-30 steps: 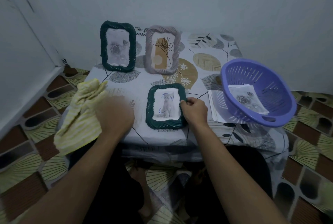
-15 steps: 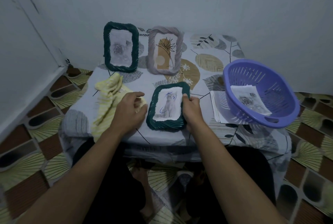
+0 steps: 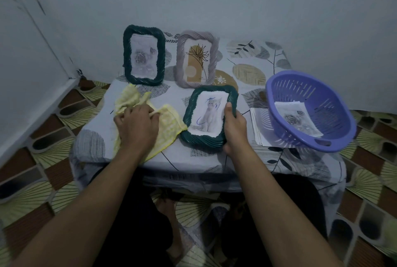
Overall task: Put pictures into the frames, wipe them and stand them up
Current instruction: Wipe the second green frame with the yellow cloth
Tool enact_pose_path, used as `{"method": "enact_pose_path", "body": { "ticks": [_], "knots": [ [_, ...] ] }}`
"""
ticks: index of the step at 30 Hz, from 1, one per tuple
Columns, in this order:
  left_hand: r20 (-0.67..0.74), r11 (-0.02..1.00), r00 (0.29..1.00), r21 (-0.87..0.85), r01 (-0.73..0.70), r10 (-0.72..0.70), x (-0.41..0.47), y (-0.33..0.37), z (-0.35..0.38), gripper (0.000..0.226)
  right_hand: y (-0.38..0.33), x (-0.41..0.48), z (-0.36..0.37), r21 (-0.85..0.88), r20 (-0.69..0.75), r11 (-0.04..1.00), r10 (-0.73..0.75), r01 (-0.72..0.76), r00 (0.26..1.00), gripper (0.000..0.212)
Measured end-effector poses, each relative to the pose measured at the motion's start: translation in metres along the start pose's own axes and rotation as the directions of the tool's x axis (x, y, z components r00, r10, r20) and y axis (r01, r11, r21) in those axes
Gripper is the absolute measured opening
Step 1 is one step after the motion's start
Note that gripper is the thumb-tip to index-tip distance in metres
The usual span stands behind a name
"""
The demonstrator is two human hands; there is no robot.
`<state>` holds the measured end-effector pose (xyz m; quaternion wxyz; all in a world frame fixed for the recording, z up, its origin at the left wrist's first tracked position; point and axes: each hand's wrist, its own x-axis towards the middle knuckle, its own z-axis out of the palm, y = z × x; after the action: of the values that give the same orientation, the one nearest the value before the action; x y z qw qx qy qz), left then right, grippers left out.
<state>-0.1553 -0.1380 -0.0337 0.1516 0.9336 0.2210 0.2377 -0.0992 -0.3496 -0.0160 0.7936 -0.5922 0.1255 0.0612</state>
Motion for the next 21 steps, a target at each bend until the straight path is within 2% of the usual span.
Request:
{"method": "enact_pose_path", "body": {
  "ticks": [4, 6, 9, 11, 14, 17, 19, 21],
  "knots": [
    [-0.147, 0.998, 0.989, -0.067, 0.017, -0.027, 0.007, 0.017, -0.013, 0.022, -0.01, -0.004, -0.001, 0.112, 0.037, 0.993, -0.036, 0.032, 0.999, 0.027],
    [-0.182, 0.984, 0.983, -0.177, 0.003, -0.036, 0.008, 0.027, -0.021, 0.023, -0.017, -0.009, 0.0, 0.166, 0.077, 0.986, -0.043, 0.03, 0.996, 0.028],
    [-0.193, 0.921, 0.981, -0.376, -0.099, 0.027, 0.003, 0.046, -0.028, 0.023, -0.024, -0.018, 0.005, 0.21, 0.156, 0.977, -0.06, 0.026, 0.986, 0.032],
    [-0.196, 0.868, 0.97, -0.444, -0.221, 0.147, -0.005, 0.061, -0.031, 0.021, -0.025, -0.024, 0.009, 0.228, 0.198, 0.974, -0.058, 0.012, 0.979, 0.033],
    [-0.136, 0.752, 0.897, -0.501, -0.428, 0.42, -0.018, 0.079, -0.028, 0.016, -0.027, -0.031, 0.015, 0.235, 0.233, 0.972, -0.063, 0.007, 0.971, 0.033],
    [-0.014, 0.652, 0.794, -0.563, -0.508, 0.607, -0.028, 0.082, -0.021, 0.039, -0.033, -0.034, 0.016, 0.255, 0.257, 0.967, -0.077, 0.009, 0.963, 0.035],
    [0.059, 0.686, 0.771, -0.501, -0.527, 0.635, -0.031, 0.079, -0.017, 0.057, -0.037, -0.034, 0.014, 0.253, 0.258, 0.968, -0.069, 0.001, 0.964, 0.039],
    [0.135, 0.77, 0.787, -0.359, -0.527, 0.602, -0.029, 0.074, -0.015, 0.069, -0.039, -0.037, 0.014, 0.225, 0.271, 0.974, -0.059, -0.004, 0.961, 0.043]
  ]
}}
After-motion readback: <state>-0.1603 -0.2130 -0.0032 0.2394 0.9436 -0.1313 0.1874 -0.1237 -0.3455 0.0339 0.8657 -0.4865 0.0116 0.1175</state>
